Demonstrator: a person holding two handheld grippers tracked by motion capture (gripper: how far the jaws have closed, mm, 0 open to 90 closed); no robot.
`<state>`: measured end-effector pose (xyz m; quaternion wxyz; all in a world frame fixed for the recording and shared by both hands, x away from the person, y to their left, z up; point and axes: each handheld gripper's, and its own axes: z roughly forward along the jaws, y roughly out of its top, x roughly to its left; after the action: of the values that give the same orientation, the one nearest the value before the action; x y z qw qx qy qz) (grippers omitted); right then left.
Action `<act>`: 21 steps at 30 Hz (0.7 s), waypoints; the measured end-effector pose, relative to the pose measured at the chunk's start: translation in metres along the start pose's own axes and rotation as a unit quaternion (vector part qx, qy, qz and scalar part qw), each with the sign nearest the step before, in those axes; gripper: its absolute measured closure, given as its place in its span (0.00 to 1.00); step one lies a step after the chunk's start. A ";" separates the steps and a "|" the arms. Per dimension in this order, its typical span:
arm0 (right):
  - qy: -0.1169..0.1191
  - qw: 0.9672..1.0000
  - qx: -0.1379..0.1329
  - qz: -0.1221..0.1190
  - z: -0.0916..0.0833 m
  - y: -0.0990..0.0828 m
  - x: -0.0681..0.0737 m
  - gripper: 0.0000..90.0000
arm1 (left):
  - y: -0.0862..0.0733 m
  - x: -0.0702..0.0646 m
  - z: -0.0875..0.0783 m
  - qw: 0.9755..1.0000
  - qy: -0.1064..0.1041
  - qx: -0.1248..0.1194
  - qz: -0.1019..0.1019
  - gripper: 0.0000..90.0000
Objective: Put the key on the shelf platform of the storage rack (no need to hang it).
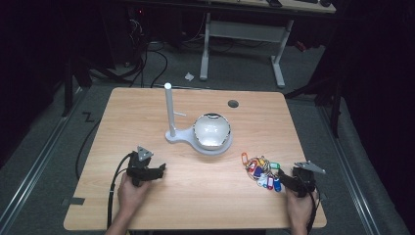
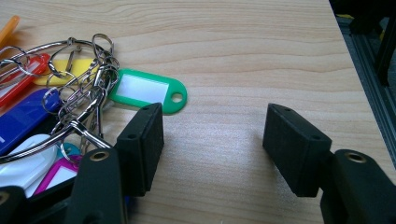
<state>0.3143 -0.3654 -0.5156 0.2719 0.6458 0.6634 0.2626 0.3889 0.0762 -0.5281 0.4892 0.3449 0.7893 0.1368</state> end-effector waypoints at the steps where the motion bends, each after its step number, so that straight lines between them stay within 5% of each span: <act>1: 0.002 1.000 -0.001 0.000 0.000 0.000 0.000 0.42 | 0.000 0.000 0.000 1.000 0.000 0.000 0.000 0.24; 21: 0.000 1.000 0.000 0.000 0.000 0.000 0.001 0.40 | 0.000 0.000 0.000 1.000 0.000 0.000 0.000 0.24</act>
<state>0.3143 -0.3644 -0.5157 0.2716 0.6460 0.6635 0.2623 0.3889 0.0762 -0.5281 0.4892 0.3452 0.7892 0.1368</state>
